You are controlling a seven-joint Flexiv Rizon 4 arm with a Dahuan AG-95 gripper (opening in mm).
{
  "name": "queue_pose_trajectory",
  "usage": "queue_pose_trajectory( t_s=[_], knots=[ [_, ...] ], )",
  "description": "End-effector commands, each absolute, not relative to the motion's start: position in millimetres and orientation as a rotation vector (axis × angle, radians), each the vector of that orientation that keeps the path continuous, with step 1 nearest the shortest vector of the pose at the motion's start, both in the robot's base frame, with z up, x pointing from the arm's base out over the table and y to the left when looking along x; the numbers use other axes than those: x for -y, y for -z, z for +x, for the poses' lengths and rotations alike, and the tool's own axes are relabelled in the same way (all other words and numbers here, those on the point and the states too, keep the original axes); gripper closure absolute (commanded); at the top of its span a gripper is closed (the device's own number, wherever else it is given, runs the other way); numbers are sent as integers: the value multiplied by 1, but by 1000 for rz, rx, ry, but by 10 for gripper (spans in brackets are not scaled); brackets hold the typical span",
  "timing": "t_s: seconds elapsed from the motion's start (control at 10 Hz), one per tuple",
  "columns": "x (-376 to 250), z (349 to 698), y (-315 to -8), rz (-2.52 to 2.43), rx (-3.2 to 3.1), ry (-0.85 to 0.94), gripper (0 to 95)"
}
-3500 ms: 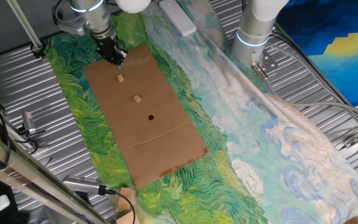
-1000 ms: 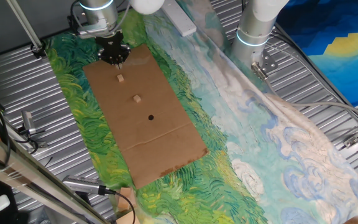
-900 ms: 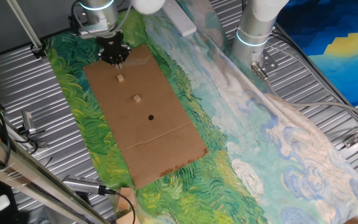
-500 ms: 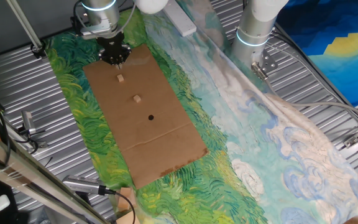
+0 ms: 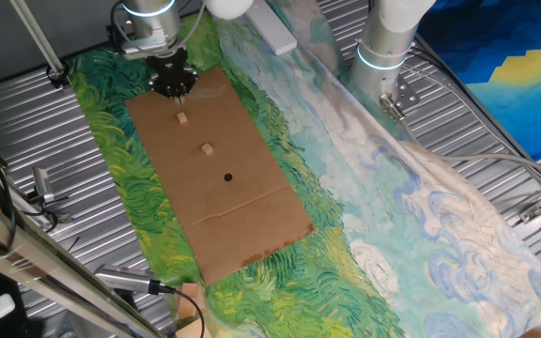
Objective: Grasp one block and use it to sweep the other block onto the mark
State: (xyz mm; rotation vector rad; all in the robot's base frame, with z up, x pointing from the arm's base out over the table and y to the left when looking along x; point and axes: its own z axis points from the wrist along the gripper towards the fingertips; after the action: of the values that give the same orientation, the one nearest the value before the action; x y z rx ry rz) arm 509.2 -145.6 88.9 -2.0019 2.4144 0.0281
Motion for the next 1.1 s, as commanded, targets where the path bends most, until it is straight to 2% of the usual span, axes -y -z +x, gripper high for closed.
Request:
queue_pose_trajectory(
  t_s=[0.1, 0.6, 0.7, 0.8, 1.0, 1.1],
  knots=[
    [146, 509, -89, -1999, -2418, -28, 950],
    [146, 509, -89, -2029, -2402, -15, 950],
    [146, 509, -89, -2045, -2391, -9, 760],
    [146, 509, -88, -2056, -2384, -5, 760],
    [146, 510, -88, -2060, -2382, -3, 380],
    [146, 510, -86, -2058, -2385, -3, 380]
  ],
)
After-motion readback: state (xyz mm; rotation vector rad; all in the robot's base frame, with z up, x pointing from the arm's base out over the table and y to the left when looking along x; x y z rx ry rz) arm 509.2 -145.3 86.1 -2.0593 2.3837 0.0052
